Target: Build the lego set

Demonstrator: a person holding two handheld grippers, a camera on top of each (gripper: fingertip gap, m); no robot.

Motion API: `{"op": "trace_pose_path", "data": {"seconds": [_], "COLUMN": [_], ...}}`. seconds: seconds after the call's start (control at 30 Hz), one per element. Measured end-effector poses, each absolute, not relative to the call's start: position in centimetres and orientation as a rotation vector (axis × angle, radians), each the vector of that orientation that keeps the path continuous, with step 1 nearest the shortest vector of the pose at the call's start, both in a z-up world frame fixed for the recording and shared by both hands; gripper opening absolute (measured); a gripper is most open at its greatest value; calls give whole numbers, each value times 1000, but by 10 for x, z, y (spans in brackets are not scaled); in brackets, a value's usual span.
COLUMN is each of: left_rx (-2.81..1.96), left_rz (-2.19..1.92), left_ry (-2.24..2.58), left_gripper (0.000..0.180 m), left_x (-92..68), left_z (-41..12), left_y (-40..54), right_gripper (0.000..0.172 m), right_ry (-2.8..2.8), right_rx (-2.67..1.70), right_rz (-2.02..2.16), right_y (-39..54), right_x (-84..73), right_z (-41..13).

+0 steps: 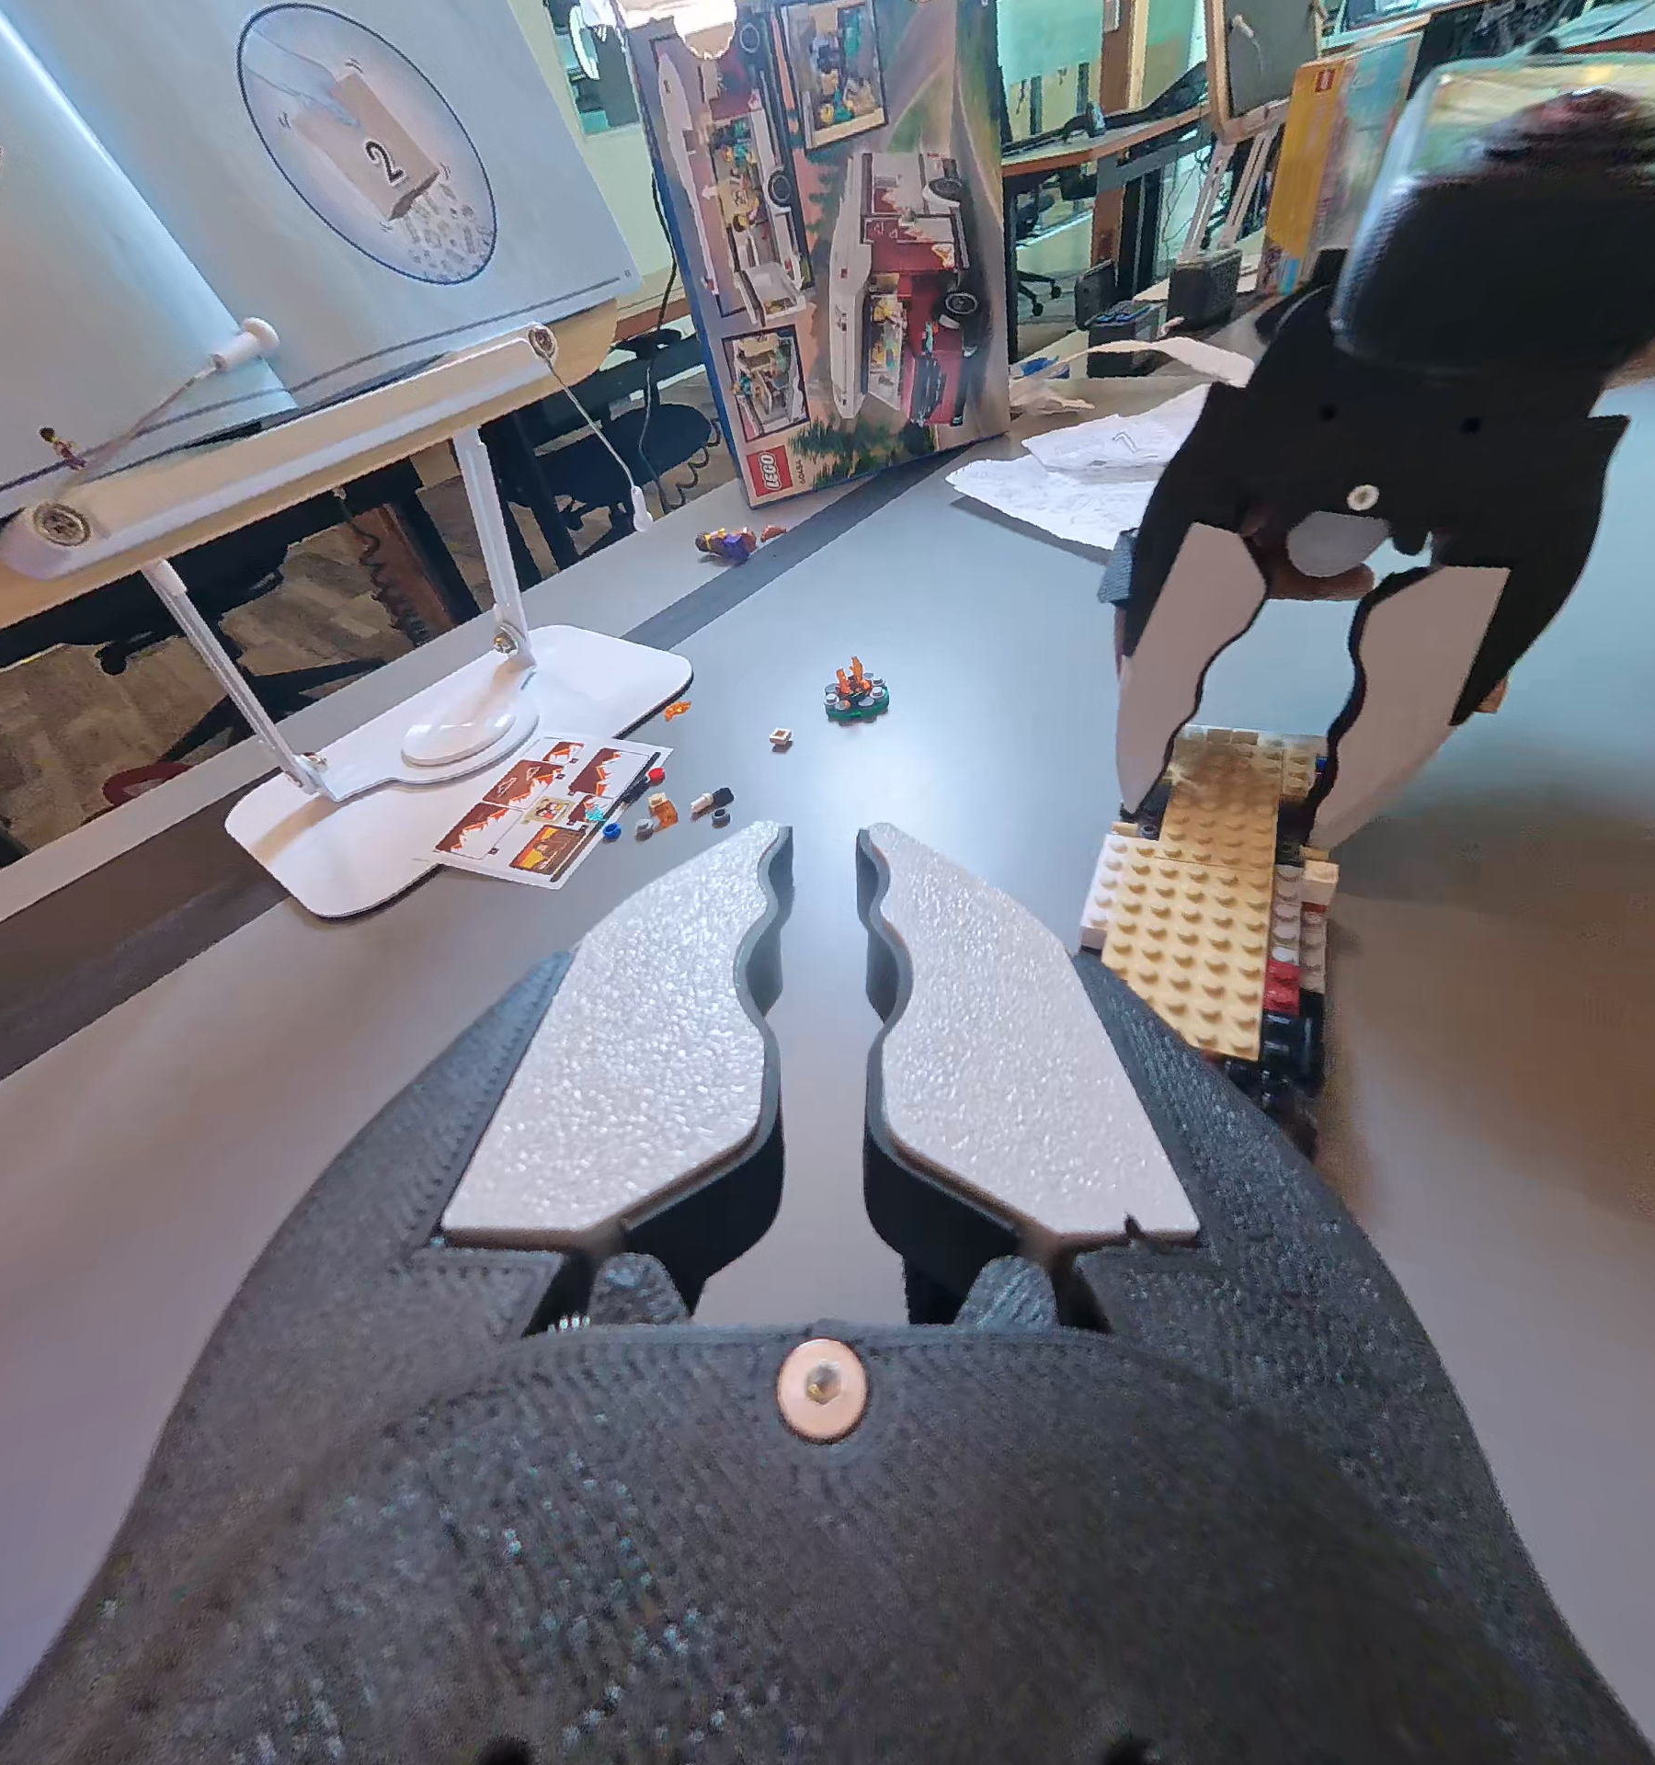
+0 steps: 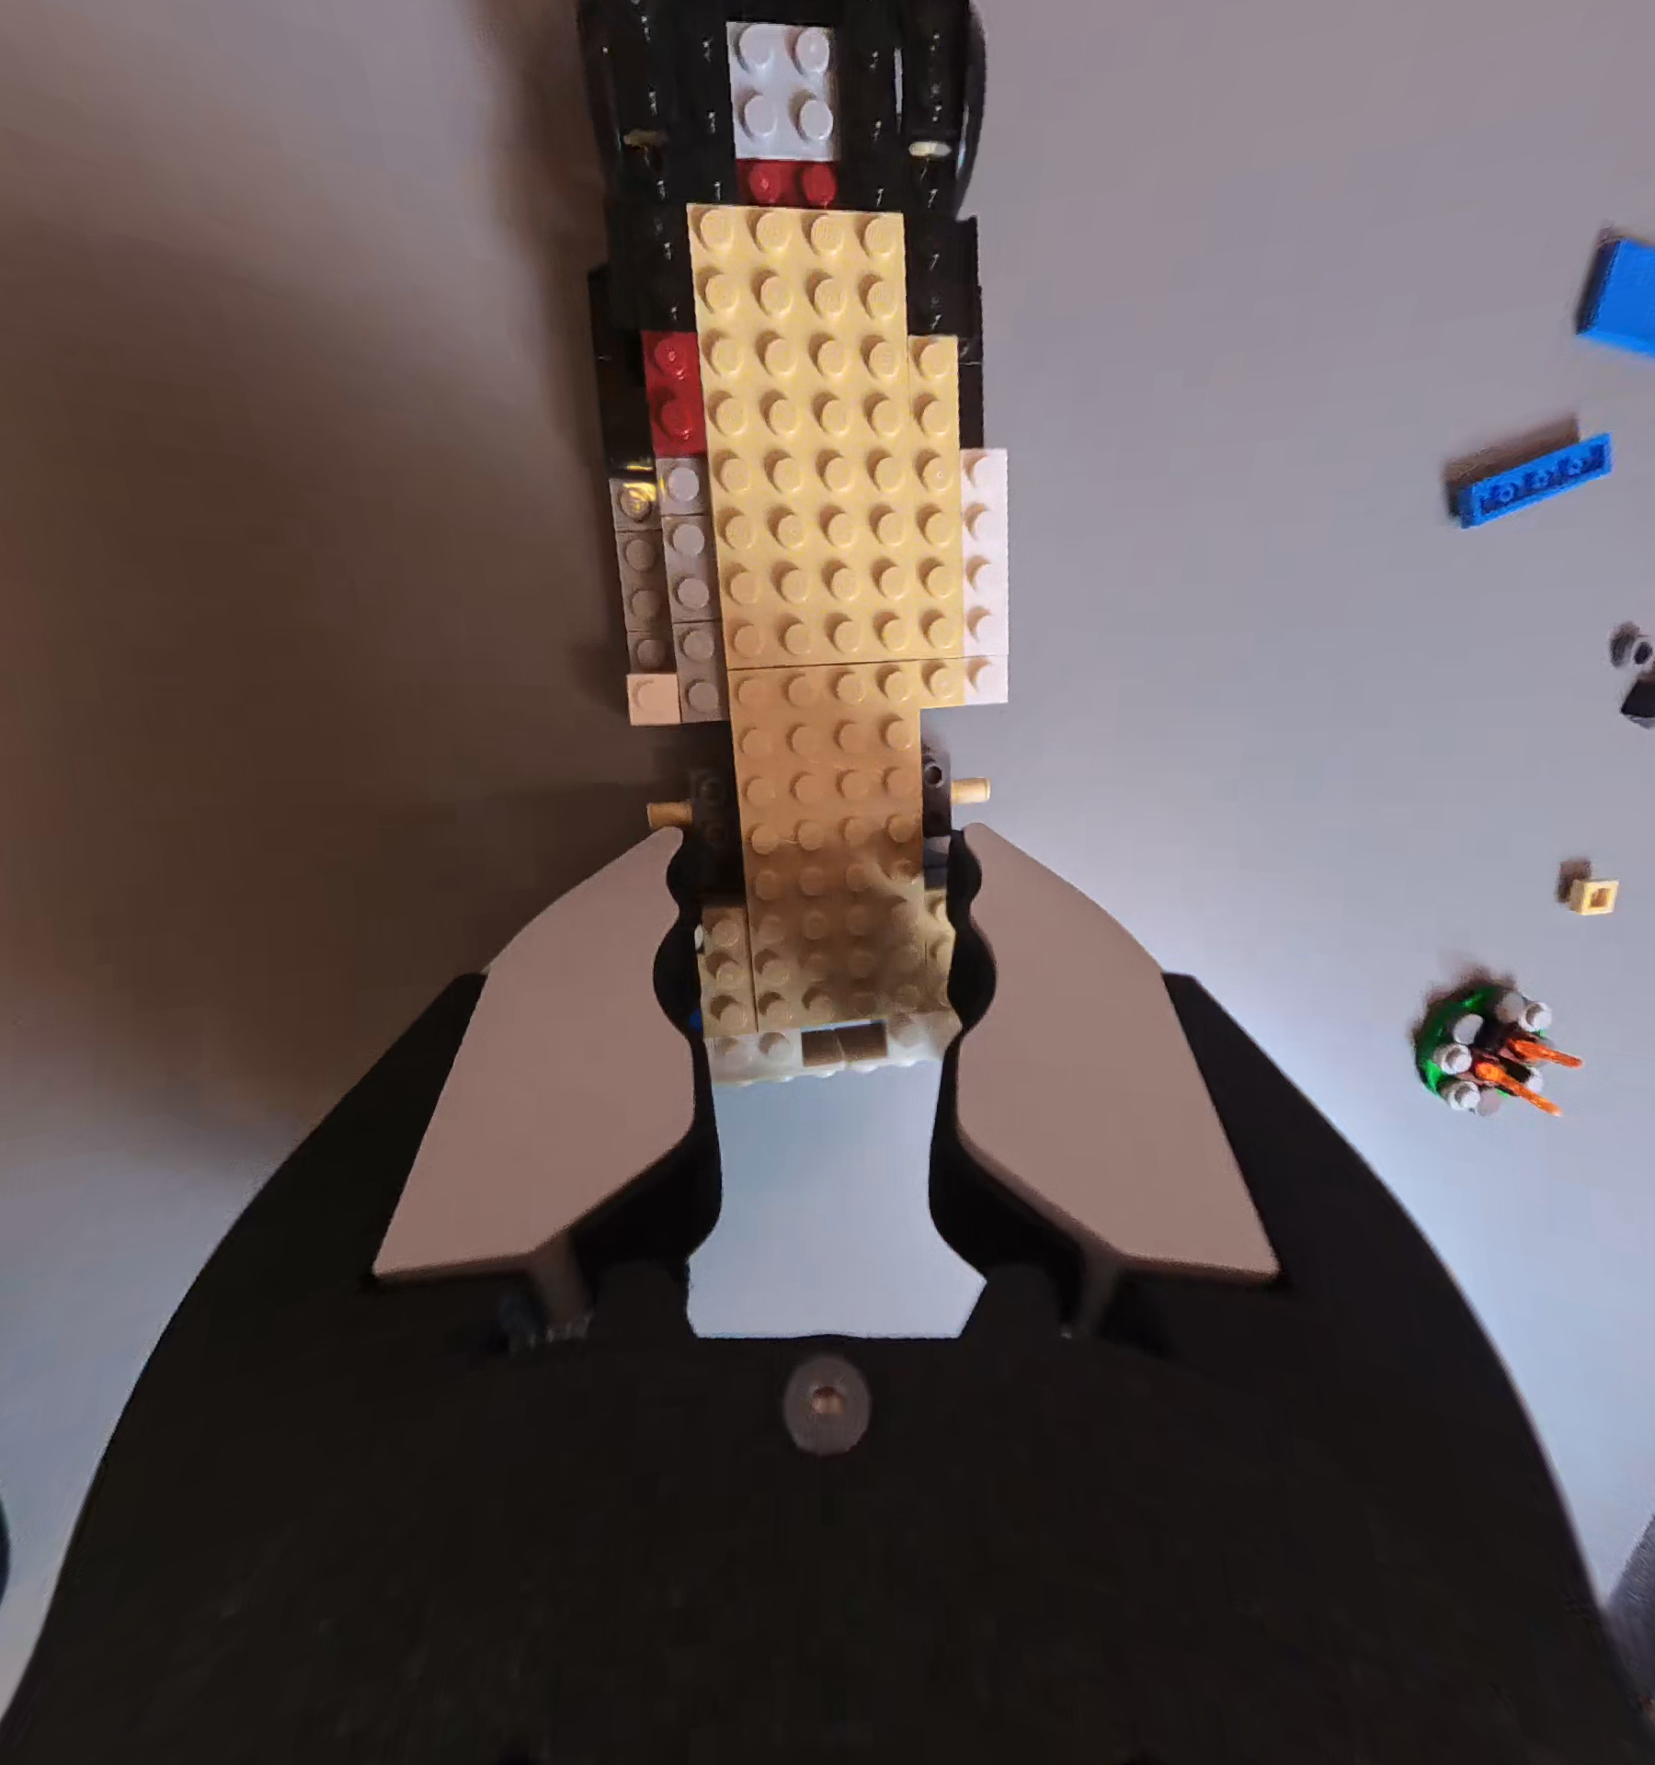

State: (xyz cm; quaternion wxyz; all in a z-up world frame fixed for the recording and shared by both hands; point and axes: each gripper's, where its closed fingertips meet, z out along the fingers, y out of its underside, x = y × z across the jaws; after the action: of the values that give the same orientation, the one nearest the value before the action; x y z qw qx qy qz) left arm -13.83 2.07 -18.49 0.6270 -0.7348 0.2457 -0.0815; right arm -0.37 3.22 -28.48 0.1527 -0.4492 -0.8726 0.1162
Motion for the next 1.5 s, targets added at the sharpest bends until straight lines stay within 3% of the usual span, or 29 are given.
{"op": "trace_pose_path", "data": {"seconds": [0.13, 0.23, 0.37, 0.43, 0.67, 0.87, 1.07, 1.5], "left_rx": [-1681, -1687, -1682, -1686, -1703, -1722, -1734, -1725], "left_rz": [-212, -222, -224, -238, -221, -235, -241, -210], "left_ry": [568, 572, 571, 566, 561, 548, 559, 555], "left_gripper": [12, 12, 12, 12, 11, 10, 9, 10], "left_x": [-136, -135, -136, -136, -141, -147, -147, -150], "left_z": [-184, -186, -184, -185, -190, -194, -198, -194], "left_y": [20, 19, 19, 19, 21, 24, 24, 25], "right_gripper": [50, 63, 59, 46, 23, 21, 8, 29], "right_ry": [-2478, -2455, -2222, -2114, -2226, -2423, -2524, -2415], "right_rx": [-1282, -1354, -1405, -1440, -1492, -1542, -1556, -1446], "right_rz": [306, 448, 569, 557, 428, 370, 427, 555], "right_y": [28, 26, 70, 103, 168, 175, 166, 114], "right_x": [-2, -4, -36, -59, -122, -137, -135, -137], "right_z": [-283, -264, -217, -208, -260, -287, -289, -260]}}
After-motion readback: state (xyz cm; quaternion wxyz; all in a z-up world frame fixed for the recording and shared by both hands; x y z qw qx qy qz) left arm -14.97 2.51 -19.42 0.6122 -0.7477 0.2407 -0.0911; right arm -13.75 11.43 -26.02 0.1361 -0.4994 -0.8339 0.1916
